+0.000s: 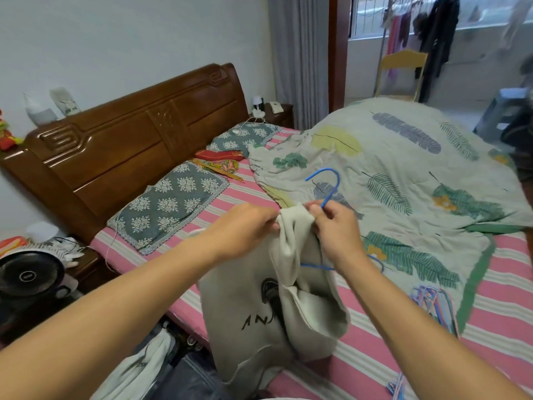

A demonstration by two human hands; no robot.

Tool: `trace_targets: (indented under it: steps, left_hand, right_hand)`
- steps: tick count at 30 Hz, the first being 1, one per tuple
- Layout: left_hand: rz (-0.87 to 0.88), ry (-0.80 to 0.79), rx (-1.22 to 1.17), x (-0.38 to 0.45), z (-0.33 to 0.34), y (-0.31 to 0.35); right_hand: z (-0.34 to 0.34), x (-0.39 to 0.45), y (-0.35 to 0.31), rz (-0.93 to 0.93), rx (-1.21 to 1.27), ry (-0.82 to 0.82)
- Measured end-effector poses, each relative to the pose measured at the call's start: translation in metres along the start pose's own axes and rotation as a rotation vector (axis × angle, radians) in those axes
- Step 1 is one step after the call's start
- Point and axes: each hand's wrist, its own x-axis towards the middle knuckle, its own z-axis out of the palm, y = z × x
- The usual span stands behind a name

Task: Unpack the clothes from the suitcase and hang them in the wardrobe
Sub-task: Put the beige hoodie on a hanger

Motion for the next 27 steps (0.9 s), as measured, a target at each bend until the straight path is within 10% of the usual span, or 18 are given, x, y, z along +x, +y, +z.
trace_targets:
  steps: [7,11,15,24,27]
  left_hand:
    - [-0.101,0.127,-0.011,0.008,0.012,0.004]
    - [-0.318,0.221,-0.134,-0.01,-0.001,-0.019]
    - [-0.408,0.256,-0.162,-0.011,-0.005,-0.028]
    - [-0.632,0.604,-0.525,-0.02,-0.023,-0.05]
    - [-0.599,0.55,-0.425,-0.052,-0.031,-0.077]
  right_hand:
    - [-0.015,0.02,-0.01,-0.02,-0.074,-0.26]
    - [-0.045,0.0,0.019,-0.224,-0.359,0.107]
    - [0.002,-0.061,0.062,-0.152,-0.533,-0.452]
    - [0.013,-0.059,0.085,-0.275,-0.767,-0.831]
    - [-0.056,-0.016,0.094,-0.405,-0.95,-0.535]
